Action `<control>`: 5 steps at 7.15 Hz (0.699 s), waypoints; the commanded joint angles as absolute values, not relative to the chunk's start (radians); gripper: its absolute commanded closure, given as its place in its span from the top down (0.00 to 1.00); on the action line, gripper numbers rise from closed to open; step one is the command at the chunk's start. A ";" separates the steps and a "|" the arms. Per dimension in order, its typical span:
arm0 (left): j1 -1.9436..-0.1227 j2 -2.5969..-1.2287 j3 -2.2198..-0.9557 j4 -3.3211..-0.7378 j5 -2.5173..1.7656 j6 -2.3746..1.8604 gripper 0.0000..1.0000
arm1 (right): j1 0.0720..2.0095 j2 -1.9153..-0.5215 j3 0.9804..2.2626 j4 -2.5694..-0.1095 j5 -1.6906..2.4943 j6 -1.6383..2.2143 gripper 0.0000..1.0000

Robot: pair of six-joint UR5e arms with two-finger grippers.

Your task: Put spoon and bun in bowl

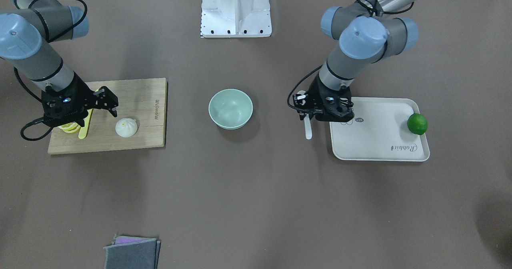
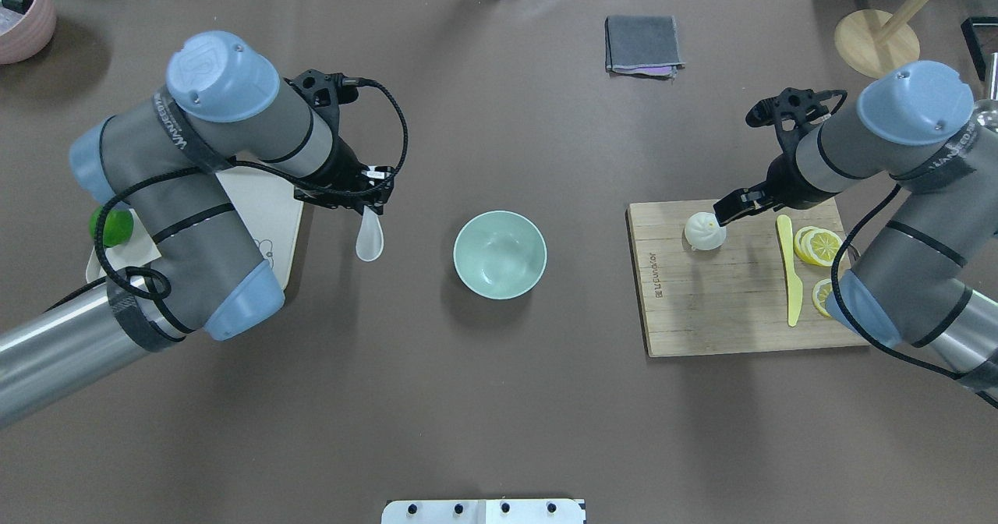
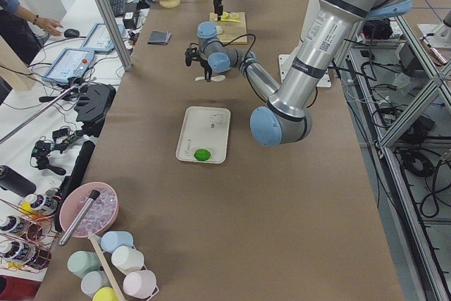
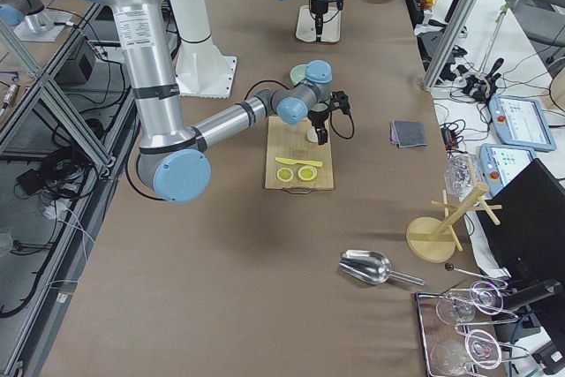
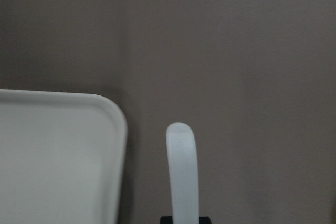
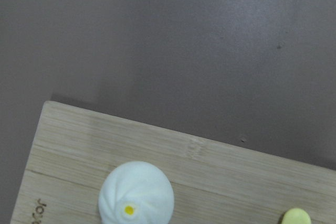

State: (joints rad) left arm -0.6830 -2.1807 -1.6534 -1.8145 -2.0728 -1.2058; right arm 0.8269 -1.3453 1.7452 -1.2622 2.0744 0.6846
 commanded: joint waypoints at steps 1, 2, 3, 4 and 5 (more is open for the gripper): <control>-0.594 -2.297 -1.593 -1.813 -1.972 -1.294 0.00 | 0.793 -1.313 1.710 -1.261 2.062 0.686 0.93; -0.588 -2.313 -1.577 -1.818 -1.967 -1.313 0.00 | 0.781 -1.312 1.709 -1.261 2.060 0.686 0.90; -0.588 -2.336 -1.556 -1.819 -1.967 -1.322 0.00 | 0.778 -1.312 1.707 -1.261 2.062 0.686 0.84; -0.575 -2.399 -1.495 -1.819 -1.965 -1.353 0.00 | 0.773 -1.312 1.707 -1.262 2.062 0.686 0.72; -0.572 -2.422 -1.470 -1.821 -1.962 -1.358 0.00 | 0.773 -1.312 1.707 -1.262 2.062 0.686 0.51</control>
